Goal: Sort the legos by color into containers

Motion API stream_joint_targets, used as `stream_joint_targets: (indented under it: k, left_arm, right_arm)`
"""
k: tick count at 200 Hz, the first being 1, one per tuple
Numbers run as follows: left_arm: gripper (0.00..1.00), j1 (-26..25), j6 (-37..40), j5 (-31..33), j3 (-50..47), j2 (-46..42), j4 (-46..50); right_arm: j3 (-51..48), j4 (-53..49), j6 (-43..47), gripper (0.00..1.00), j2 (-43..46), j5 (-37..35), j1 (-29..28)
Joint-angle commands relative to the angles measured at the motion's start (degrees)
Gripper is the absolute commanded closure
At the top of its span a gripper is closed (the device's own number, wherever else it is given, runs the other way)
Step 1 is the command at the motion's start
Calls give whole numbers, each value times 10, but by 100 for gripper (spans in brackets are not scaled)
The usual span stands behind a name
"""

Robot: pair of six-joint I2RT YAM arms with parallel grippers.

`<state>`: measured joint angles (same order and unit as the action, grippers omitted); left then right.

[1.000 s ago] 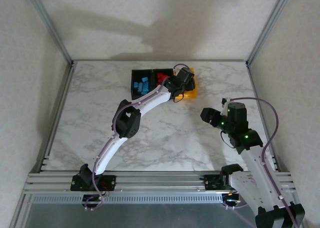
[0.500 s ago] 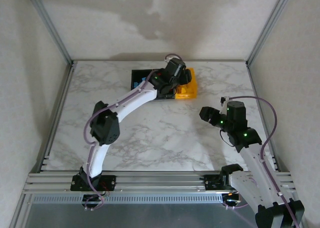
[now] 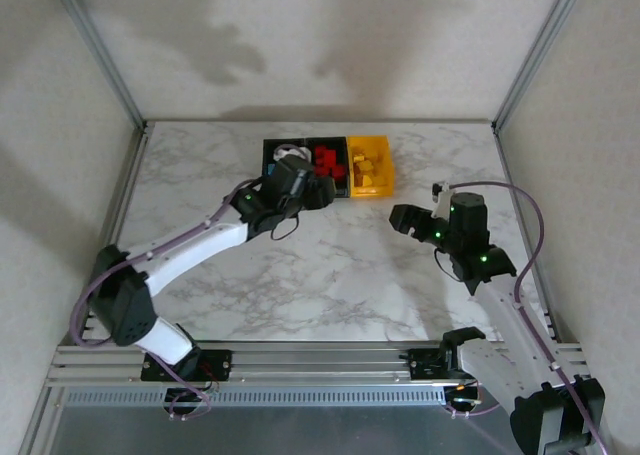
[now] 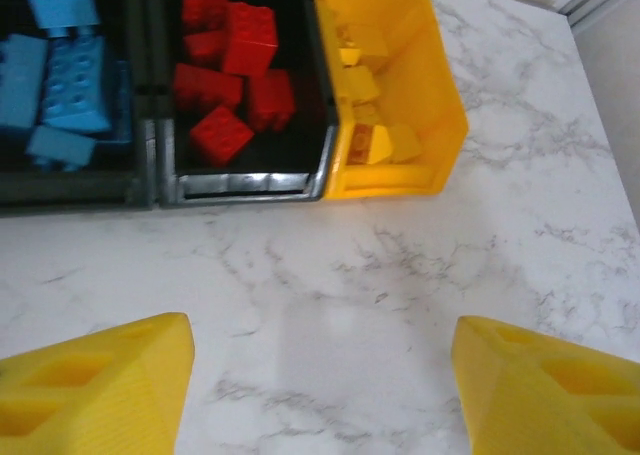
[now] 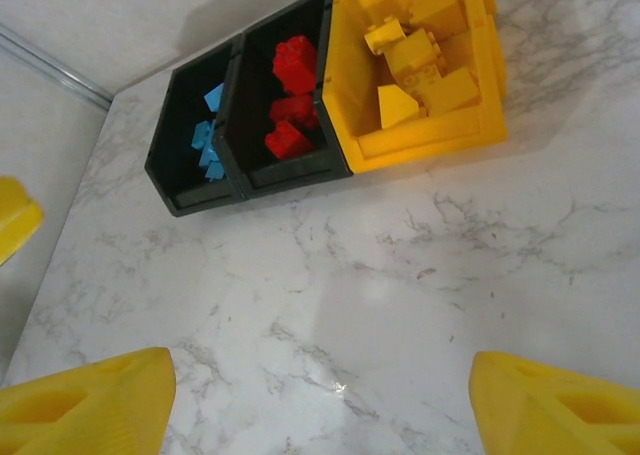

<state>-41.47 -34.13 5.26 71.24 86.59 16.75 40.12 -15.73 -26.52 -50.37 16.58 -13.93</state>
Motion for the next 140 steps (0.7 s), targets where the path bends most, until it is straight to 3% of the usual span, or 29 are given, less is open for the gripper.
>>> stream_joint_targets:
  k: [1,15,20,28,31,34,66,113,140]
  left_arm:
    - [19,14,7,37,-47,-63,-30]
    - [11,24,6,52,-72,-93,-30]
    - [1,28,5,59,-79,-102,-28]
    - [0,36,4,69,-91,-116,-26]
    - [0,39,3,73,-95,-121,-25]
    - [0,43,3,76,-99,-126,-22]
    - [1,87,9,129,-159,-194,-33]
    - [0,139,48,285,-277,-312,-131]
    - [0,153,129,387,-393,-397,-268]
  right_arm:
    - [25,31,24,20,-14,-10,-7]
    - [32,38,31,19,-27,-21,-9]
    - [36,39,33,19,-30,-27,-9]
    - [42,41,35,16,-35,-37,-9]
    - [43,42,36,5,-36,-40,-9]
    - [45,44,37,2,-37,-43,-9]
    - [57,56,52,1,-43,-123,-9]
    - [26,127,25,1,-52,-416,-9]
    - [-99,328,89,1,-26,-542,-8]
